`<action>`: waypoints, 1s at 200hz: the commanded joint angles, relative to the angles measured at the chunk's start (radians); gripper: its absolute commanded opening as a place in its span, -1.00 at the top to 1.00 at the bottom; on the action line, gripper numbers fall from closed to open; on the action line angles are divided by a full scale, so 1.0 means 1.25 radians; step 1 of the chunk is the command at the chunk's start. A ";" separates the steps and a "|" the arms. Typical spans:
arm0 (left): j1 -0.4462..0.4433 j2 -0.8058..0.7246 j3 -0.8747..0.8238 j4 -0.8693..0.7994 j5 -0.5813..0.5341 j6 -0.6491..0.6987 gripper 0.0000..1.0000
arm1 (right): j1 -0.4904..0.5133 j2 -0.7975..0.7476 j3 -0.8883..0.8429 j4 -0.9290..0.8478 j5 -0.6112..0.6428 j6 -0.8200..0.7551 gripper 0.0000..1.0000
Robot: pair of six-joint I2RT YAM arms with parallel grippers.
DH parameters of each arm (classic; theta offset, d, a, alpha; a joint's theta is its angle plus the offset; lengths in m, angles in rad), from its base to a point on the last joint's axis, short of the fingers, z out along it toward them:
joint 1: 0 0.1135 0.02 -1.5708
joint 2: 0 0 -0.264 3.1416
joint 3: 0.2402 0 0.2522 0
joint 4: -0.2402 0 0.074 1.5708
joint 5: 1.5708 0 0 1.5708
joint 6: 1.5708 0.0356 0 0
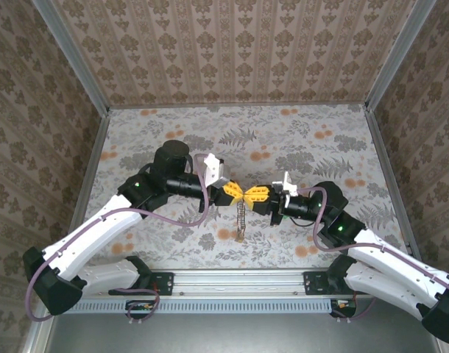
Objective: Put the keys on the keyring
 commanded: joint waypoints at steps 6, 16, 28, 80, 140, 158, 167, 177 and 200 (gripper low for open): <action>0.025 -0.019 -0.011 -0.024 -0.048 0.015 1.00 | -0.008 -0.039 0.081 -0.222 0.170 0.030 -0.46; 0.035 -0.020 -0.026 -0.019 -0.072 0.012 1.00 | -0.011 -0.068 0.109 -0.350 0.231 0.022 -0.59; 0.043 -0.020 -0.048 -0.004 -0.096 0.005 1.00 | -0.013 -0.100 0.127 -0.462 0.318 0.031 -0.70; 0.055 -0.034 -0.129 0.088 -0.133 -0.070 1.00 | -0.104 -0.022 0.243 -1.002 0.575 0.258 -0.57; 0.057 -0.047 -0.179 0.123 -0.096 -0.104 1.00 | -0.206 0.207 0.208 -0.959 0.474 0.264 -0.45; 0.058 -0.042 -0.186 0.151 -0.066 -0.119 1.00 | -0.240 0.316 0.235 -0.940 0.468 0.194 -0.45; 0.059 -0.042 -0.188 0.157 -0.059 -0.123 1.00 | -0.261 0.365 0.243 -0.928 0.445 0.166 -0.44; 0.060 -0.042 -0.187 0.158 -0.053 -0.125 1.00 | -0.278 0.414 0.252 -0.917 0.426 0.144 -0.44; 0.062 -0.046 -0.188 0.166 -0.034 -0.136 1.00 | -0.295 0.497 0.267 -0.902 0.399 0.107 -0.43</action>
